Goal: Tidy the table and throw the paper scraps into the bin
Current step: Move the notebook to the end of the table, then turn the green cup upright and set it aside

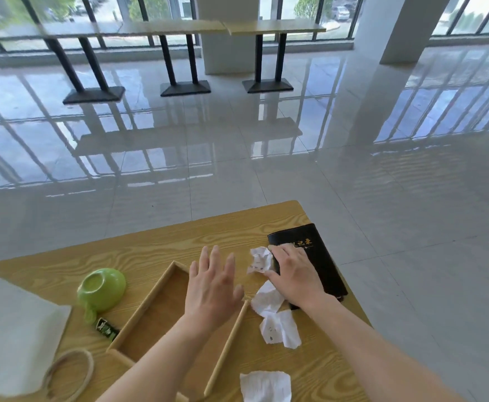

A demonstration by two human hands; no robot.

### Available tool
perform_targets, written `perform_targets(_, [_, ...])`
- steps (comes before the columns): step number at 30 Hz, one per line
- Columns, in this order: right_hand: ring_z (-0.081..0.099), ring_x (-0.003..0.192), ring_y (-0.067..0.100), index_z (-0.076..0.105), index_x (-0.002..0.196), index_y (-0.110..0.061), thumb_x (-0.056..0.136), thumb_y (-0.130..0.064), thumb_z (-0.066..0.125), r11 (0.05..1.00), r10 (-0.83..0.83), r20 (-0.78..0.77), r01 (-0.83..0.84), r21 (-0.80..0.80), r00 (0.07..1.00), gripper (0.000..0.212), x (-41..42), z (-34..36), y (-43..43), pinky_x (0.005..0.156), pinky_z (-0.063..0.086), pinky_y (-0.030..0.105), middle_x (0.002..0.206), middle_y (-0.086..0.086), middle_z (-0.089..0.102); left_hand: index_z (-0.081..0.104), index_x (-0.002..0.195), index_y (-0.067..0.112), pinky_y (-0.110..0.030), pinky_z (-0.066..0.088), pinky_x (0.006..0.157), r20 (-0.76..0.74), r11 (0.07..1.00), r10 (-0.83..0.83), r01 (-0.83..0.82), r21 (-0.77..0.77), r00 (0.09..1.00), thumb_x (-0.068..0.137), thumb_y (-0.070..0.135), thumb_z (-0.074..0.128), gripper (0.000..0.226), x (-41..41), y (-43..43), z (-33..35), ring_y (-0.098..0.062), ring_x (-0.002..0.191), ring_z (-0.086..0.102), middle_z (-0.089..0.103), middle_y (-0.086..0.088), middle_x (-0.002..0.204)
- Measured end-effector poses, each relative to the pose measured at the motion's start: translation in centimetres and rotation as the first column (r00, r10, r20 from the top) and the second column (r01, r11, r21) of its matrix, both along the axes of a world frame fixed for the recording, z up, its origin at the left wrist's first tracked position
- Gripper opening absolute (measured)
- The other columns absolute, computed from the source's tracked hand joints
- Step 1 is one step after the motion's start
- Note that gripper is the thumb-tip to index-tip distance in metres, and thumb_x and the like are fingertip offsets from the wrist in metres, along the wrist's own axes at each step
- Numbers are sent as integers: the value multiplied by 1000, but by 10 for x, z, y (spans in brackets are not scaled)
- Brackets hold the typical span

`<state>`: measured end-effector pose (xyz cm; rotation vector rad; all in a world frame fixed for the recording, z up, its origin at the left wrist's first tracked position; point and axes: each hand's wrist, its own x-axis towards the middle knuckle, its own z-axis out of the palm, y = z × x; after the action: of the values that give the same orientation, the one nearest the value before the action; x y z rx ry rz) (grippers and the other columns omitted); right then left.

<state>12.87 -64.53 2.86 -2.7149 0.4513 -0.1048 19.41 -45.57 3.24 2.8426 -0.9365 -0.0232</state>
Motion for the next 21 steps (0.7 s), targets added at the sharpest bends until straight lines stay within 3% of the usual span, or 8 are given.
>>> perform_targets(7, [45, 130, 27, 44, 145, -20, 92, -40, 64, 982, 190, 35, -190, 19, 981, 60, 30, 22, 76, 106, 40, 38, 136, 3, 55, 23, 149, 23, -56, 21, 116, 64, 986, 160, -163, 40, 985, 89, 56, 47, 73, -1, 87, 15, -37, 148, 8, 18, -16, 159])
perform_targets(14, [47, 127, 25, 47, 141, -20, 92, -42, 62, 936, 350, 29, -351, 17, 936, 56, 52, 35, 152, 105, 37, 33, 135, 3, 57, 24, 150, 23, -56, 20, 117, 70, 937, 347, -349, 16, 935, 90, 53, 50, 71, -15, 174, 31, -37, 148, 9, 16, -15, 160])
perform_targets(21, [48, 130, 23, 49, 142, -20, 92, -40, 64, 859, 506, 36, -508, 70, 862, 55, 61, 30, 228, 109, 40, 36, 137, 5, 58, 33, 147, 22, -55, 25, 114, 84, 859, 508, -511, 28, 858, 87, 53, 52, 70, -42, 249, 41, -37, 145, 17, 26, -15, 154])
